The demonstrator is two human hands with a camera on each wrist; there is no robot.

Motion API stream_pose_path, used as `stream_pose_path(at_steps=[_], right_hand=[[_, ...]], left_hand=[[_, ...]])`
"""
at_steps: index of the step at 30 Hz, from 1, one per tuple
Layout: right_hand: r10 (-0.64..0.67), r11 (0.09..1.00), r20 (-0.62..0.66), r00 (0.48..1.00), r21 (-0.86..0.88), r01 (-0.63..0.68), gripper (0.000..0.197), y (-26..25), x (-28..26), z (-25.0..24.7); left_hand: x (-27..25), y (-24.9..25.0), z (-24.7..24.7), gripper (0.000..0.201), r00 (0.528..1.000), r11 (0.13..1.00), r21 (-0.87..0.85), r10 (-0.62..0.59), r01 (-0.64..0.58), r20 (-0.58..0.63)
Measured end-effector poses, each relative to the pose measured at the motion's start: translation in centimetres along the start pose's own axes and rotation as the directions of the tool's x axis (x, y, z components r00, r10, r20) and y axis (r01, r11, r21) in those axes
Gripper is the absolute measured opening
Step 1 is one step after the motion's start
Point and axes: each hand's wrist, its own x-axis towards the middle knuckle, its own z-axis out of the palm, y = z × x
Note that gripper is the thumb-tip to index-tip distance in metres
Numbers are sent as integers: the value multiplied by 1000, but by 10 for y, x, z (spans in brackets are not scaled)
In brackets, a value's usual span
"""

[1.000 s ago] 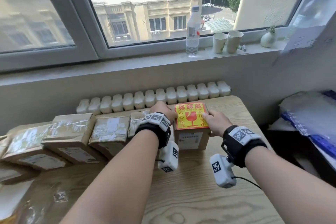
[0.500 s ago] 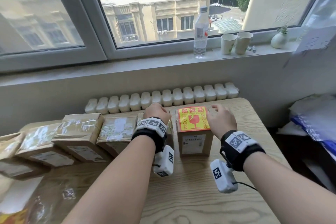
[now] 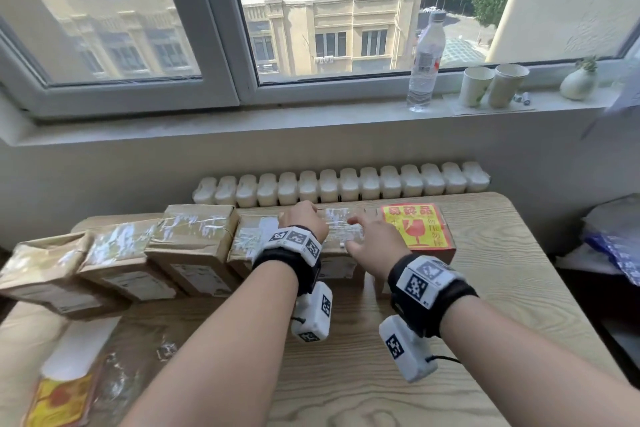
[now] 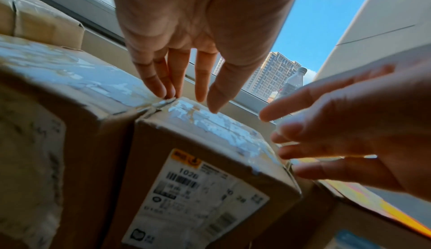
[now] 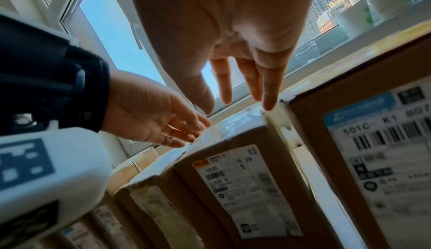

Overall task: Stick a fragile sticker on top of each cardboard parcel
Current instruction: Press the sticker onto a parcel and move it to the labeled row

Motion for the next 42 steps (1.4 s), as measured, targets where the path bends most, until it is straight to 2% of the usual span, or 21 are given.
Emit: stream_pose_path(at_steps=[4,7,11,14,22,25,30,35,39,42], right_hand=[[40,996,21,999,-83,-38,56,1,0,8],[40,977,62,997,-214,-26,81,2,0,13],[46,937,114,992,-350,-3,97,2,0,13],[52,904,120,991,-427,5,107,2,1,17],[41,892,82,996,-451,0,113,-2,-6,22],[59,898,107,993,-439,-6,114,-6,-14,18],[67,906,117,991,-424,-11,100,-14,-38,8],[85,915,150,985,-404,-17,103,-24,-65,5],[120,908,178,977,-417,-36,107,-36,-85,21],[123,905,207,971,-424,-24,111,-50,-95,40]], left_hand=[[-3,-4,0,46,998,993,102,52,-56,44],[-8,-5,-2,69,989,969,211,106,-126,103],[-13,-8,-2,94,973,924,316,176,-215,149],[-16,-12,1,90,964,900,350,224,-260,141],[-27,-21,0,88,933,847,392,320,-359,163],[-34,-23,-5,95,926,843,385,325,-376,192],[-53,-28,-13,108,885,808,368,383,-459,263],[-71,-40,-25,117,844,802,304,412,-515,342],[-83,-62,-31,105,817,775,308,430,-552,383],[-89,-87,-35,104,803,764,310,426,-566,417]])
